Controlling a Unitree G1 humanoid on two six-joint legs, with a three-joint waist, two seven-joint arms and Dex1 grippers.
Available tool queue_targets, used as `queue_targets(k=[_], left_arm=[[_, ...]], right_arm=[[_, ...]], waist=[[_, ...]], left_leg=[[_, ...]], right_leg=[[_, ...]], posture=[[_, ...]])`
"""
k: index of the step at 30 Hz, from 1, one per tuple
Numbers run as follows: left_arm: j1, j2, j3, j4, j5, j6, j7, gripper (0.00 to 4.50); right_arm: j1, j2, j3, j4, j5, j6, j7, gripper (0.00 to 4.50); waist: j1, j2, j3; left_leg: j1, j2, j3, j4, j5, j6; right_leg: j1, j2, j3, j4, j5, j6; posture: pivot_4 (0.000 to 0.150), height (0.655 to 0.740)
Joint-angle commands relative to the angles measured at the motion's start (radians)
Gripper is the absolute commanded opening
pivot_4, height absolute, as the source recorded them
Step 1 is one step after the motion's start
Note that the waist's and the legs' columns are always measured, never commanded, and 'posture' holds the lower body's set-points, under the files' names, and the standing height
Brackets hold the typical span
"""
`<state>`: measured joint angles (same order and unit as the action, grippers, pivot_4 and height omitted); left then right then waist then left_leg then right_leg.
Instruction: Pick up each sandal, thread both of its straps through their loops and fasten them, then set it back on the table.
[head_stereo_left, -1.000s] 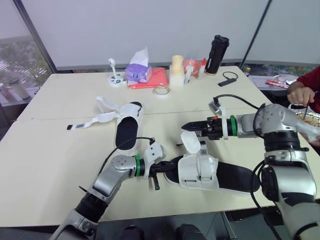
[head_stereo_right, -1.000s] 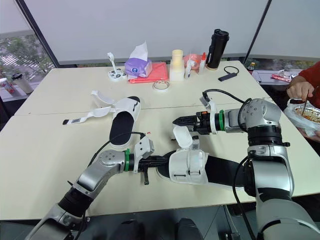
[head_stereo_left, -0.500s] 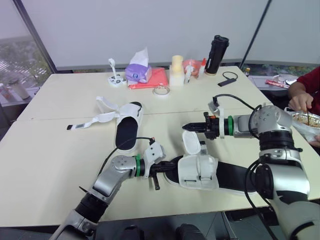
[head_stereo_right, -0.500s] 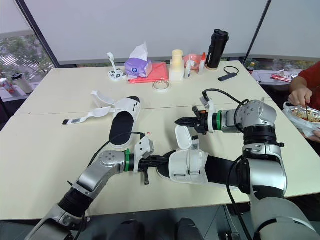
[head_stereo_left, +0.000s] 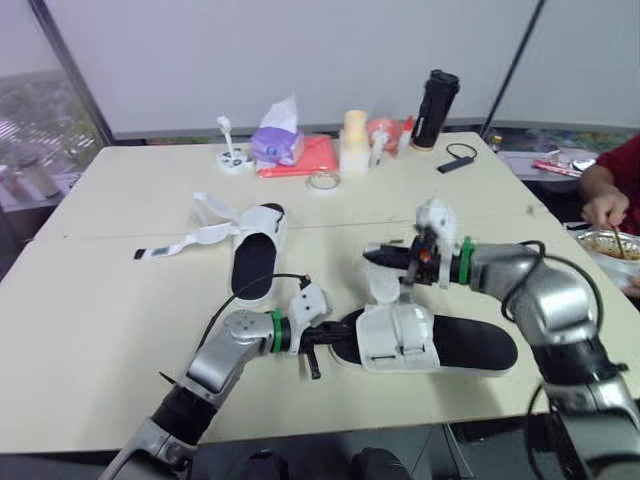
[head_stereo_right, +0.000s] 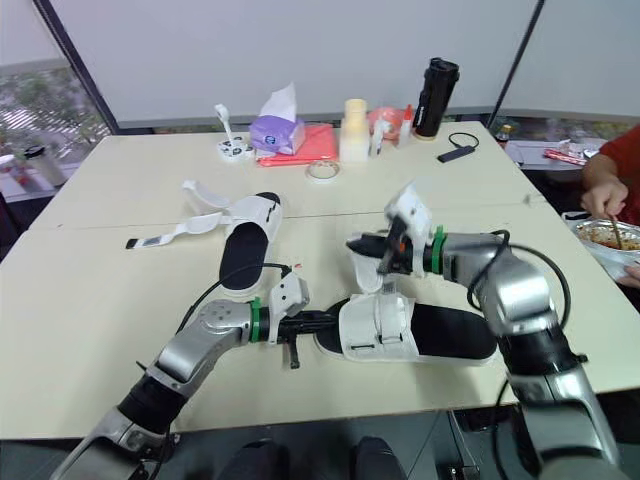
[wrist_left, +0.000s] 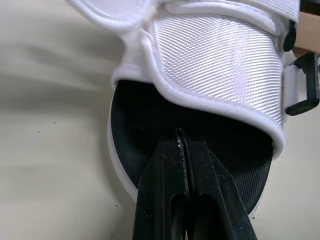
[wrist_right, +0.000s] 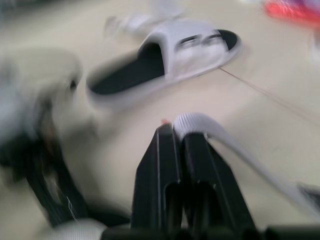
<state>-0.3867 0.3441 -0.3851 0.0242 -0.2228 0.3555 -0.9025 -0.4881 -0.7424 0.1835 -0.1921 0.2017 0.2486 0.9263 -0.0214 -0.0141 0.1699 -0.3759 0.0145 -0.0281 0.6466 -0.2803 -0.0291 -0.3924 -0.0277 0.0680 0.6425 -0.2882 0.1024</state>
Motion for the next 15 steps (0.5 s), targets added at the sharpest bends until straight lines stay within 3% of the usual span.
queue_targets(k=[1,2,4,10,15], left_arm=[[0.037,0.03,-0.021,0.086,0.064,0.043,0.023,0.0],[0.035,0.029,-0.022,0.088,0.062,0.043,0.019,0.0],[0.028,0.026,-0.026,0.096,0.059,0.044,0.01,0.0],[0.008,0.024,-0.036,0.107,0.053,0.039,-0.019,0.0],[0.004,0.022,-0.033,0.105,0.048,0.046,-0.03,0.0]], right_arm=[[0.044,-0.151,0.1,0.048,-0.563,-0.837,-0.236,0.02],[0.05,-0.207,0.102,0.075,-0.797,-1.031,-0.459,0.02],[0.052,-0.243,0.075,0.144,-1.046,-1.256,-0.764,0.02],[0.046,-0.282,0.071,0.203,-1.408,-1.346,-1.242,0.02],[0.013,-0.305,0.086,0.229,-1.529,-1.307,-1.463,0.02]], waist=[[0.0,0.0,0.0],[0.0,0.001,0.0],[0.0,-0.001,0.0],[0.005,-0.002,-0.001],[0.004,-0.002,-0.001]], left_leg=[[0.001,0.0,0.0,0.0,0.0,0.0],[0.001,0.0,0.001,0.0,0.0,0.0],[0.0,0.0,0.003,0.0,0.001,-0.002],[0.001,0.0,0.002,-0.001,0.004,-0.007],[0.001,0.0,0.002,-0.002,0.004,-0.006]], right_leg=[[0.001,0.0,0.0,-0.001,0.0,0.0],[0.001,0.0,0.0,-0.002,-0.001,-0.001],[0.0,-0.001,0.001,-0.003,-0.002,-0.005],[0.0,-0.001,0.005,-0.003,0.001,-0.011],[0.0,-0.001,0.006,-0.003,0.001,-0.011]], posture=[[0.15,0.74],[0.15,0.74],[0.15,0.74],[0.15,0.74],[0.15,0.74]])
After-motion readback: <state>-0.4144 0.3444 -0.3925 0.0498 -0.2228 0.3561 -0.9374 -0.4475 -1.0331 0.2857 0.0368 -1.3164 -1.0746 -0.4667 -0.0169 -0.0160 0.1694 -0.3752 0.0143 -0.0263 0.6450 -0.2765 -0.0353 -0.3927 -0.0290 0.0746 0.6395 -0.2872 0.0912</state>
